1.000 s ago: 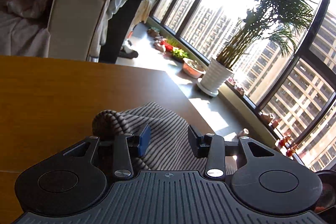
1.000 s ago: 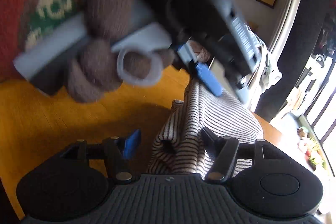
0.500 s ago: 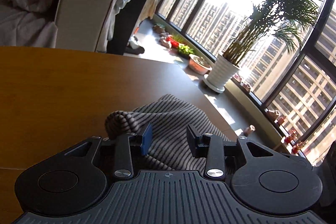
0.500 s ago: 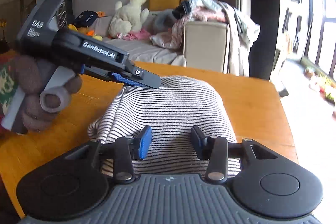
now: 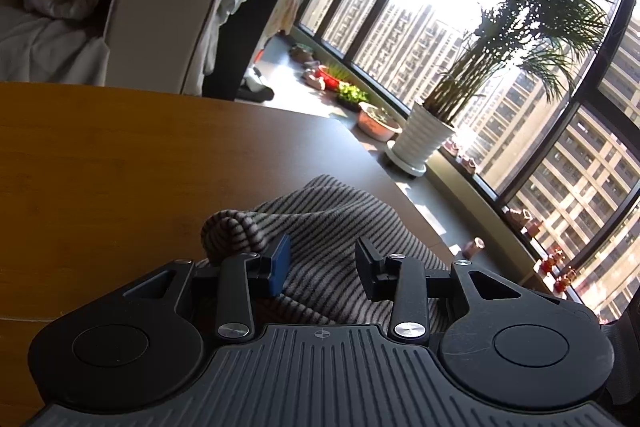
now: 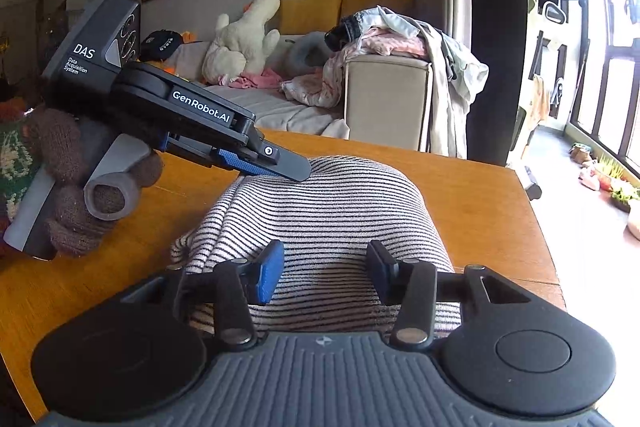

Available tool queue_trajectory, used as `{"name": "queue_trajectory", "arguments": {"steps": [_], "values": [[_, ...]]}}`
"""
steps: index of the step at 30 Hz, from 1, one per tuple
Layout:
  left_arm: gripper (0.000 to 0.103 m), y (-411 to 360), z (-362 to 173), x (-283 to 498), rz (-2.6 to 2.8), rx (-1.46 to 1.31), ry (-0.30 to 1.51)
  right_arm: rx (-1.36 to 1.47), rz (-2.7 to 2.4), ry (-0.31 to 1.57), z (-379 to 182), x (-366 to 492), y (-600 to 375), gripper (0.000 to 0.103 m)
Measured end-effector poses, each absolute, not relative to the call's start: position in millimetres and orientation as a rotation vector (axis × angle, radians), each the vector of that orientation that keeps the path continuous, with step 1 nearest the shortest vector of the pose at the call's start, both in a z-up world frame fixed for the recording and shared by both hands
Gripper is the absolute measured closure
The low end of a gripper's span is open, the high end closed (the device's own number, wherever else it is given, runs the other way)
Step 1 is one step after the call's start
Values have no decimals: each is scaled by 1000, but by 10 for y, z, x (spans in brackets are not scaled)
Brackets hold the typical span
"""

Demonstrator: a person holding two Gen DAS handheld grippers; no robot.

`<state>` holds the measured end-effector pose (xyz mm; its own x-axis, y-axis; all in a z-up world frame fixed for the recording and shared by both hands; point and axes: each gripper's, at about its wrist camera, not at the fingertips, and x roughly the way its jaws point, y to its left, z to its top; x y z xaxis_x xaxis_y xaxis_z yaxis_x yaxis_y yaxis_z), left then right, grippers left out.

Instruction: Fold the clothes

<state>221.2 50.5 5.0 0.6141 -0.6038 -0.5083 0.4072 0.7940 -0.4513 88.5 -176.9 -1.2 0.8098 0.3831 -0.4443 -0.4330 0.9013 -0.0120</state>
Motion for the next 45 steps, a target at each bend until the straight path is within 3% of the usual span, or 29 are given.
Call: {"name": "queue_trajectory", "arguments": {"steps": [4, 14, 18, 19, 20, 24, 27, 30, 31, 32, 37, 41, 45], "values": [[63, 533, 17, 2238, -598, -320, 698, -99, 462, 437, -6, 868, -1774, 49], [63, 586, 43, 2217, -594, -344, 693, -136, 451, 393, 26, 763, -1719, 43], [47, 736, 246, 2028, -577, -357, 639, -178, 513, 352, 126, 574, -1670, 41], [42, 771, 285, 1967, -566, -353, 625, -186, 537, 346, 144, 527, -1656, 37], [31, 802, 319, 1907, -555, -346, 612, -194, 563, 351, 139, 500, -1634, 30], [34, 885, 327, 1733, -552, -348, 622, -339, 560, 363, -12, 440, -1458, 25], [47, 891, 245, 1646, -591, -375, 674, -343, 555, 375, 6, 457, -1478, 34], [60, 817, 129, 1579, -645, -379, 724, -317, 542, 396, 121, 511, -1593, 63], [63, 785, 95, 1573, -666, -384, 736, -322, 530, 395, 164, 517, -1625, 80], [65, 753, 61, 1568, -688, -389, 749, -326, 516, 394, 208, 522, -1657, 84], [68, 545, -102, 1606, -758, -381, 800, 42, 638, 362, 685, 669, -1954, 87], [68, 454, -215, 1632, -755, -381, 815, 226, 787, 446, 631, 946, -1862, 87], [67, 511, -231, 1621, -757, -377, 809, 226, 769, 599, 235, 1224, -1694, 87]]}}
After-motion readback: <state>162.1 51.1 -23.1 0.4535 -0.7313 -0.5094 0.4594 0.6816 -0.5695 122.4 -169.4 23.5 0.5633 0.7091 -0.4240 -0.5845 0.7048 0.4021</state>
